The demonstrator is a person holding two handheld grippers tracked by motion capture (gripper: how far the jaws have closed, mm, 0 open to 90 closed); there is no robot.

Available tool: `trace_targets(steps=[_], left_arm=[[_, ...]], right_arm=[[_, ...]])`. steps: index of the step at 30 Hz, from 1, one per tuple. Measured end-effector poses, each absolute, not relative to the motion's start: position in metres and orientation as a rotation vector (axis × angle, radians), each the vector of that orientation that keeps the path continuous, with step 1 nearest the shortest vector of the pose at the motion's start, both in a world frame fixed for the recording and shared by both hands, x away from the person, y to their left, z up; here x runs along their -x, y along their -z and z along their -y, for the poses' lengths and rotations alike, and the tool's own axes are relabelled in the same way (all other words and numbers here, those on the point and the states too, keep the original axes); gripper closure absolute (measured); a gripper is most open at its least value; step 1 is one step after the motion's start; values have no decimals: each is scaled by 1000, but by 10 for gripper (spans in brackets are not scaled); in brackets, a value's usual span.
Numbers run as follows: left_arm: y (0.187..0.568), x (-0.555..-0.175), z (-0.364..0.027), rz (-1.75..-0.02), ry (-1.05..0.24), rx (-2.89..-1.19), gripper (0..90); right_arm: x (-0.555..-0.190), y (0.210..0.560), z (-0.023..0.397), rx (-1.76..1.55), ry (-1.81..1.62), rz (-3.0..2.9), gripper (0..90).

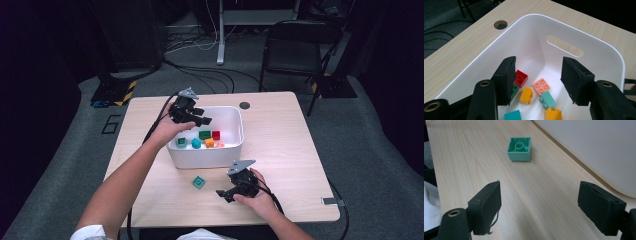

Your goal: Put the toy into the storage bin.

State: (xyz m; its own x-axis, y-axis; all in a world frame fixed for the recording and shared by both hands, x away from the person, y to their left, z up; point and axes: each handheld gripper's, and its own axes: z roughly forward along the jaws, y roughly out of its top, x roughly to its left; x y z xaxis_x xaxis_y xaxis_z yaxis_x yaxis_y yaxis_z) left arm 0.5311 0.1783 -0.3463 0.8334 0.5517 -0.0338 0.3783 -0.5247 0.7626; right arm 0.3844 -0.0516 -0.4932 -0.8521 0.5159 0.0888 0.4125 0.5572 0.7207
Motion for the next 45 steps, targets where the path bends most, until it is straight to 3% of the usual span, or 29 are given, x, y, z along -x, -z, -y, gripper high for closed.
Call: trace_targets(steps=[28,45], left_arm=[[324,-457,-218,-614,-276,-2135,458],[351,-408,-225,-548,-236,-2172,464]], right_arm=[[-384,493,51,-798,-1170,-2652,184],[-383,493,50,-800,-1170,-2652,185]])
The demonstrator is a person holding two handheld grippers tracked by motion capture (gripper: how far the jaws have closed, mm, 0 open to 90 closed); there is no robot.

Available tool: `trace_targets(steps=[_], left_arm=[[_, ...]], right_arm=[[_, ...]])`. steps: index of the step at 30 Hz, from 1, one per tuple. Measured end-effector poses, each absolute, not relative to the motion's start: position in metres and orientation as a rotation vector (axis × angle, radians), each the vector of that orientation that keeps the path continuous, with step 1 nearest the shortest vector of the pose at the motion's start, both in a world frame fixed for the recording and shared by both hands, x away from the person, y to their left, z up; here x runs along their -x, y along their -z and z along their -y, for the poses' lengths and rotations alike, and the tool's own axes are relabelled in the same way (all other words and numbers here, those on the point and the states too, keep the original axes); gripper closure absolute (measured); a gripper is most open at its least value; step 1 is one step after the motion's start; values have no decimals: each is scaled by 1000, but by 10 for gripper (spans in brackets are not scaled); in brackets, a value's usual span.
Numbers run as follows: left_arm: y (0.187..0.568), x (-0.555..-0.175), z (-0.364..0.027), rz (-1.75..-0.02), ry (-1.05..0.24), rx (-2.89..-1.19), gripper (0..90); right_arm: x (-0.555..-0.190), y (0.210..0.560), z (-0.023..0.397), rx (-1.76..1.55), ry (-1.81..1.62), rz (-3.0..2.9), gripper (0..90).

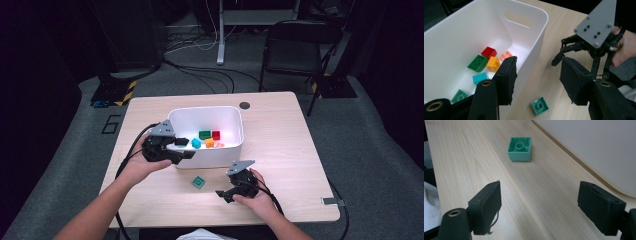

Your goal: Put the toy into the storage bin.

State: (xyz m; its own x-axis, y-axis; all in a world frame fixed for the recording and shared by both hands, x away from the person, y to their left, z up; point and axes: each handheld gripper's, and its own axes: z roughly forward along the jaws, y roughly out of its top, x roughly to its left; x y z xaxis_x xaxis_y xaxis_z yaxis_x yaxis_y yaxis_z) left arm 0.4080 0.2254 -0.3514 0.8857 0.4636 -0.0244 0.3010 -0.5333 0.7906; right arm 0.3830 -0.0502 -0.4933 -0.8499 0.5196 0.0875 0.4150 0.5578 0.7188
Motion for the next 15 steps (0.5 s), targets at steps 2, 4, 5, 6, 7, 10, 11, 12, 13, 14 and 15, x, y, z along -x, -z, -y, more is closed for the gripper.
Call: trace_targets(steps=[2,4,5,6,7,10,11,12,13,14,15], left_arm=[[358,-404,-225,-544,-235,-2184,464],[364,-400,-226,-546,-237,-2186,463],[366,-399,-227,-544,-238,-2189,463],[368,-398,-227,-548,-240,-2192,464],[370,-397,-228,-550,-247,-2196,463],[377,-395,-229,-560,-249,-2196,464],[379,-394,-229,-566,-241,-2190,464],[381,-393,-230,-568,-240,-2185,464],[384,-392,-230,-570,-233,-2185,464],[386,-391,-231,-569,-232,-2184,463],[388,-390,-231,-572,-227,-2185,463]], right_arm=[[-384,494,51,-790,-1170,-2649,185],[-383,494,50,-810,-1169,-2652,185],[-383,494,50,-820,-1164,-2654,185],[-383,494,50,-819,-1165,-2654,185],[-383,494,50,-820,-1165,-2654,185],[-383,494,50,-813,-1167,-2652,185],[-383,494,50,-812,-1165,-2654,185],[-382,494,50,-821,-1165,-2653,185],[-383,494,50,-808,-1166,-2652,185],[-383,494,50,-812,-1166,-2652,185],[-383,494,50,-804,-1169,-2649,185]])
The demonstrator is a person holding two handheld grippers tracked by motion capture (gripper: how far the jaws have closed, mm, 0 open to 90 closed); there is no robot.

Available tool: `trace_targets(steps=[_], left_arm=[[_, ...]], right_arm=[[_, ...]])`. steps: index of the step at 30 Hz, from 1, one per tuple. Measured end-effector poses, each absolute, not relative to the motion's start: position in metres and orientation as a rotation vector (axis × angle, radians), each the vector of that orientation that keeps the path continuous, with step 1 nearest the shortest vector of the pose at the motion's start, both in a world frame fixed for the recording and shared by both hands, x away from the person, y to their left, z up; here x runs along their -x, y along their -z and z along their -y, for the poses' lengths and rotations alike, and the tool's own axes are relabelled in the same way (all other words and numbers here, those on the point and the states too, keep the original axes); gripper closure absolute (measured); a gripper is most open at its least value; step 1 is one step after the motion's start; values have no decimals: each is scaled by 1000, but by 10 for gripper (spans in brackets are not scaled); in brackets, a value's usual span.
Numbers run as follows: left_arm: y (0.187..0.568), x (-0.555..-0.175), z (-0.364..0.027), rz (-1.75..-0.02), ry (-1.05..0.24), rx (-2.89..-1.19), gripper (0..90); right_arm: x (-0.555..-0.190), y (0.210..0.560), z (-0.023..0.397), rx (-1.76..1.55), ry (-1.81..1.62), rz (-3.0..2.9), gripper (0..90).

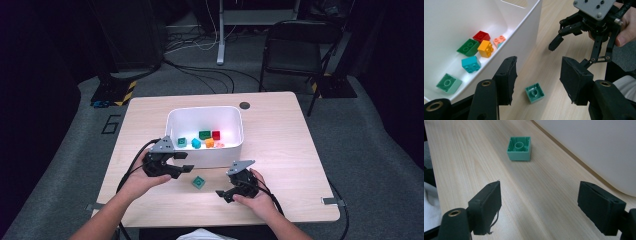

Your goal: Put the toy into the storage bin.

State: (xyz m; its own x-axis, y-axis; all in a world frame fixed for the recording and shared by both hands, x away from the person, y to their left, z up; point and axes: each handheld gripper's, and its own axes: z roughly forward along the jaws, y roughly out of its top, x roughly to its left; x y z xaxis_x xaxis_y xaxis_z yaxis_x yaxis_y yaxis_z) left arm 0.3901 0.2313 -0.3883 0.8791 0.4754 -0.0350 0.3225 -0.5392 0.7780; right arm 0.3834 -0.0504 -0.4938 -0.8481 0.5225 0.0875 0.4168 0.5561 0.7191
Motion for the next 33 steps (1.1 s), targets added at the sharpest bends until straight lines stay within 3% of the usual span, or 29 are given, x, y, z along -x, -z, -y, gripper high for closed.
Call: trace_targets(steps=[33], left_arm=[[478,-389,-219,-643,-157,-2183,445]], right_arm=[[-383,494,51,-814,-1169,-2650,186]])
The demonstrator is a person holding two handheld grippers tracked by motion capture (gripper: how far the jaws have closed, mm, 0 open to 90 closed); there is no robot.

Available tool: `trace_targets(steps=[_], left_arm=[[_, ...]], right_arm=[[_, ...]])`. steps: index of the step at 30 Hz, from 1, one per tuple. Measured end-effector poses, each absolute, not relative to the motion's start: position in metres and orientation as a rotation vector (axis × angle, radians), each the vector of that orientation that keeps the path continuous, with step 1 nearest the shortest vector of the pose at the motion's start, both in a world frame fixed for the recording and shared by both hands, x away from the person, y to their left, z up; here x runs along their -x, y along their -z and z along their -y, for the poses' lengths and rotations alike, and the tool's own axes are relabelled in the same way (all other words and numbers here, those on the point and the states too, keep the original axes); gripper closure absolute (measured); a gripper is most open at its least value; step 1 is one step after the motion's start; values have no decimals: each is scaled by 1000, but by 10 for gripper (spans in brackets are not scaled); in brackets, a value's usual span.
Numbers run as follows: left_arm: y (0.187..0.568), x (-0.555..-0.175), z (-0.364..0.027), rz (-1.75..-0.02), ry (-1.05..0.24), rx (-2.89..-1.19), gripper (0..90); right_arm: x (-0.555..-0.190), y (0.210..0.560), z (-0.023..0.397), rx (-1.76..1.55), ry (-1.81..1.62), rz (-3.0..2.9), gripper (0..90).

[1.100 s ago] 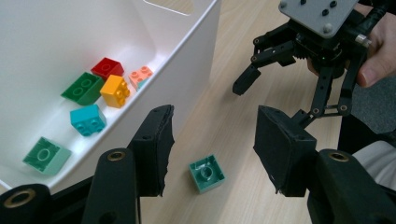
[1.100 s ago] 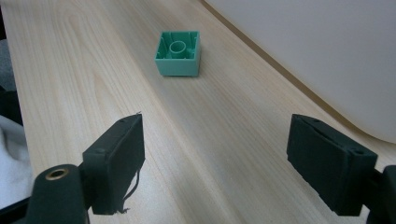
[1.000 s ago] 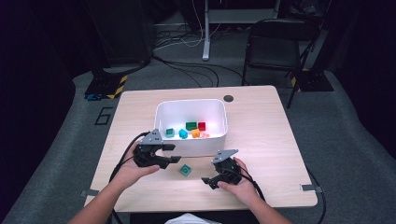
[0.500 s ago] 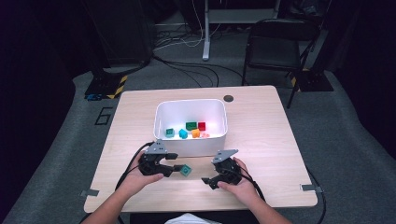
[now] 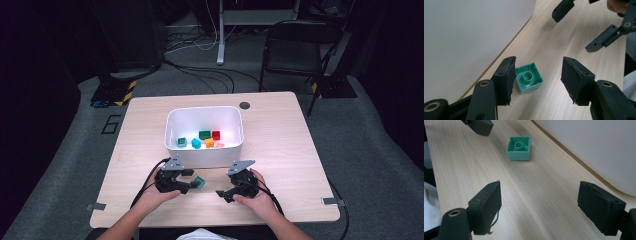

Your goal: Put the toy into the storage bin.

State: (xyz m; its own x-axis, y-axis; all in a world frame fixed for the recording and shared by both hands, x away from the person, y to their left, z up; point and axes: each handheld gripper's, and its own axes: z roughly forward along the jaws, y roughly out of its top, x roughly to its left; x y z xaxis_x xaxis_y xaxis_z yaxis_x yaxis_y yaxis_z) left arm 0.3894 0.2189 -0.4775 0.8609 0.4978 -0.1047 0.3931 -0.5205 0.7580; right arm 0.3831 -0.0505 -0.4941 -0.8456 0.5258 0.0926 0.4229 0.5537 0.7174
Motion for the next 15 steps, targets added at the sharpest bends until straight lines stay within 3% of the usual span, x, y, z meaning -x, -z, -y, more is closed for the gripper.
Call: trace_targets(steps=[15], left_arm=[[504,-400,-208,-698,-130,-2241,431]], right_arm=[[-383,494,51,-820,-1172,-2649,186]])
